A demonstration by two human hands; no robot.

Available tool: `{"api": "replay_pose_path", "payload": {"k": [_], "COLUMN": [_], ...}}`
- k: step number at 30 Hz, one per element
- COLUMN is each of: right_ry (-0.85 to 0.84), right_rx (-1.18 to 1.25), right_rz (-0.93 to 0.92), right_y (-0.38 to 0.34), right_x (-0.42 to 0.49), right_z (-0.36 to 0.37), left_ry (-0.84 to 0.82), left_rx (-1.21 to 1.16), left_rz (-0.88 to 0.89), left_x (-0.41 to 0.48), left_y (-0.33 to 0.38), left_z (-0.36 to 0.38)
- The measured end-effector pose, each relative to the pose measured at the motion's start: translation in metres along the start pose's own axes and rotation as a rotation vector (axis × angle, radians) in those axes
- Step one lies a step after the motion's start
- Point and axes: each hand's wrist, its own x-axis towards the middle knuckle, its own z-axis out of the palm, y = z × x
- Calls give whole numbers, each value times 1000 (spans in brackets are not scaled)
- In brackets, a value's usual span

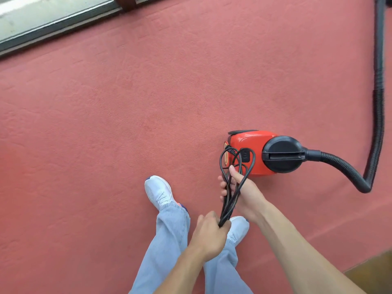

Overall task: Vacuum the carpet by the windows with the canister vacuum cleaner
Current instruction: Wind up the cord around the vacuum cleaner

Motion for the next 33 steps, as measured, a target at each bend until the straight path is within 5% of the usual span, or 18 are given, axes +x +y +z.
{"api": "replay_pose_path", "payload": {"k": [4,10,13,17,22,27,33], "right_ry": [-121,-216,-152,147,139,-30,-76], "right_rx": [101,-14,-177,-217,-805,-1458,-1806], "right_rz": [-51,-90,-110,-101,-304,-281,-495], "right_y": [-4,-14,-27,-44,-85,-111,-87], "right_x": [-8,-10,-5,2,-2,-13,-36], "right_z": [-11,-25,-27,-45,-86,-110,-104], "left_ry": [-62,-12,8,40,-256,-126,-78], "left_rx": [-302,-132,-35,84,-579,-1195,-1638], "left_rz": [-188,-286,-296,-233,-153,-139,-209], "left_x": [8,28,36,38,31,37,63], "left_y": [23,53,70,100,114,120,157], "left_z": [-9,-11,4,37,60,60,88]}}
